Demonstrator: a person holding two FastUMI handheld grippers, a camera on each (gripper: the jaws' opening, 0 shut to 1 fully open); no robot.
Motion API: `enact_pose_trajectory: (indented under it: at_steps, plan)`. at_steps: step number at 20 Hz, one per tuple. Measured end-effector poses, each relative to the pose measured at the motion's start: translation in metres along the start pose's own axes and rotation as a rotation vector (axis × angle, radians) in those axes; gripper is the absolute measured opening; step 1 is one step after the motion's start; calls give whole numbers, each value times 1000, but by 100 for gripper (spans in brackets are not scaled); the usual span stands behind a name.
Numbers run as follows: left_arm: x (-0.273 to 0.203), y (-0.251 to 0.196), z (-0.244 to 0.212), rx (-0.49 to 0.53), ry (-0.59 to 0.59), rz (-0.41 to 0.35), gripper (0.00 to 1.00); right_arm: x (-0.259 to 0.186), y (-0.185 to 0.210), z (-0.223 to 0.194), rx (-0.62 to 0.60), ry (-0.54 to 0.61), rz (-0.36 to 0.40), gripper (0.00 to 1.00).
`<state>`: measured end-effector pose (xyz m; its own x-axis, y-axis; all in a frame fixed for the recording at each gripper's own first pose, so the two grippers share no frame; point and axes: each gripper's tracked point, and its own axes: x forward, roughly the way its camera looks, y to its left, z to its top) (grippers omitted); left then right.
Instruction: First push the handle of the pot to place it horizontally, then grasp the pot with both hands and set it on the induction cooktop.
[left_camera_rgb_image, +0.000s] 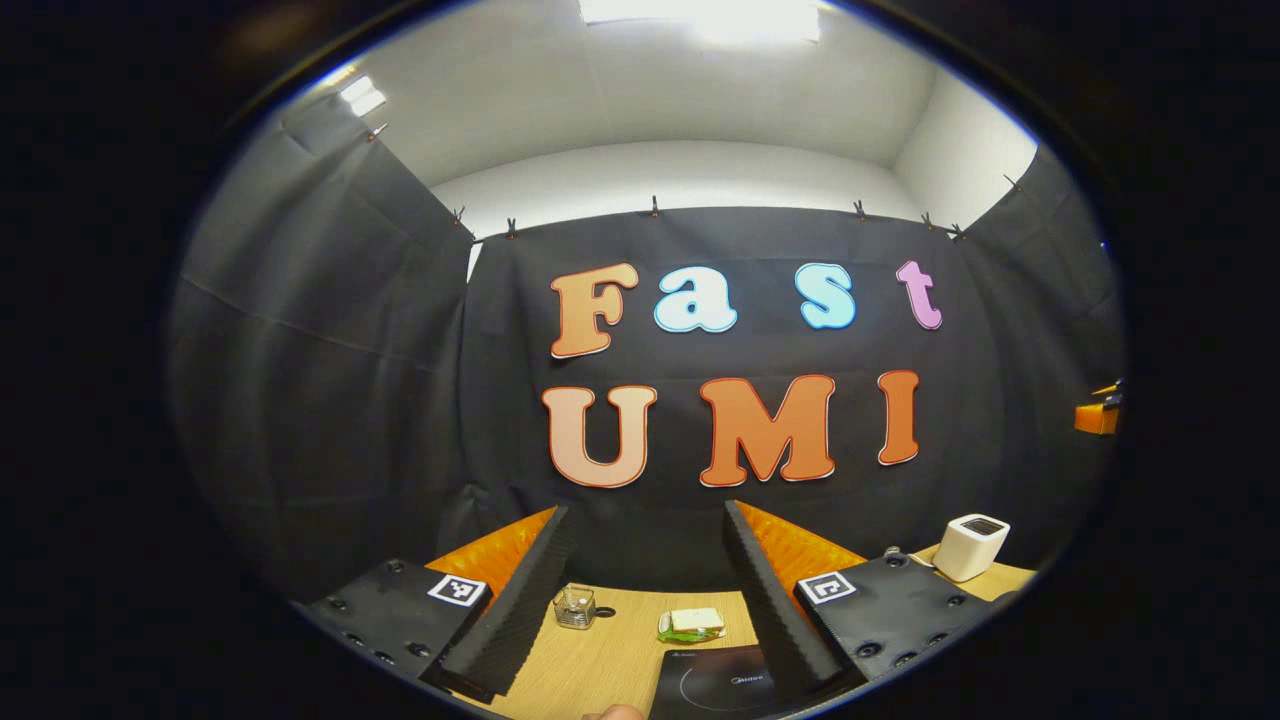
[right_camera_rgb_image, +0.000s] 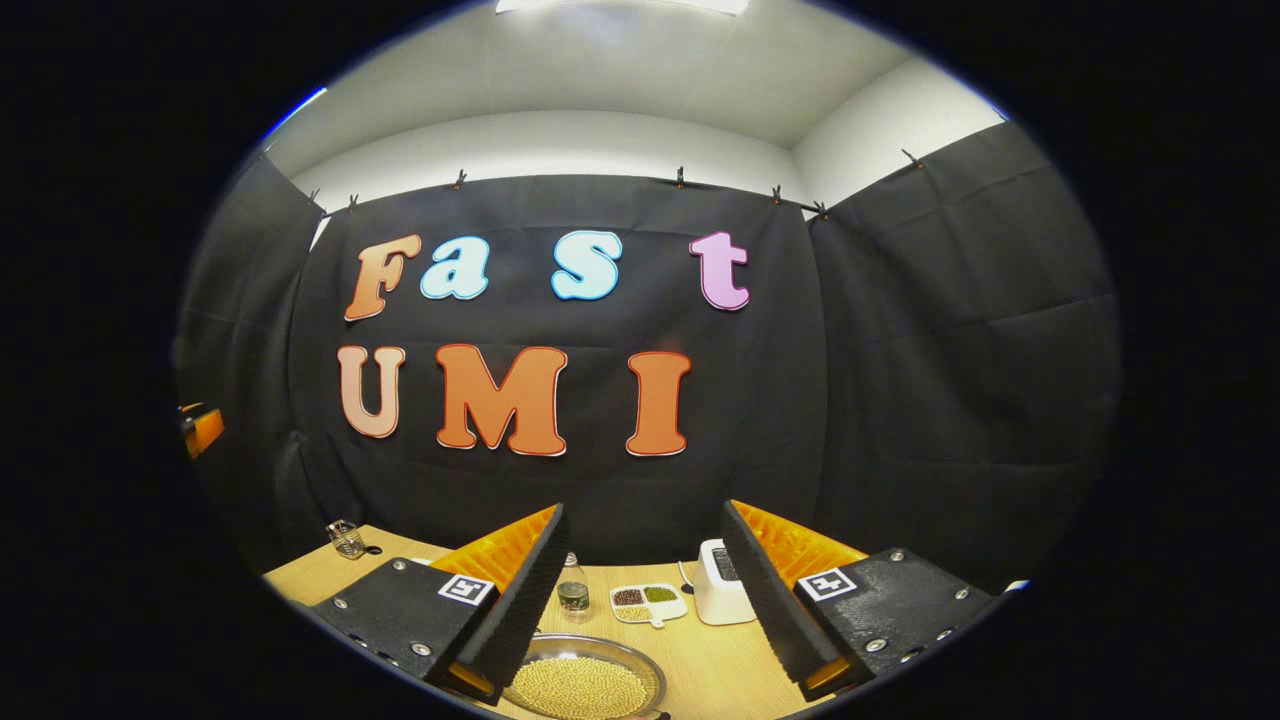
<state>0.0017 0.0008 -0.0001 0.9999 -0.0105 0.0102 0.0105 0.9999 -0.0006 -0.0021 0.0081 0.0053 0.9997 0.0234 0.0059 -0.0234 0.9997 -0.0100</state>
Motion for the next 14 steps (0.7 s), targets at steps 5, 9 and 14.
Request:
enact_pose_trajectory:
  at_steps: [5,9,14]
  plan:
    - [0,-1,0,-3,2,2,98,1,-3,-9,25,25,-3,86]
    - [0,-1,0,-5,3,7,98,-1,-4,-13,31,34,4,72]
    - [-1,-2,-1,-12,13,2,98,-6,-4,-31,9,67,13,46]
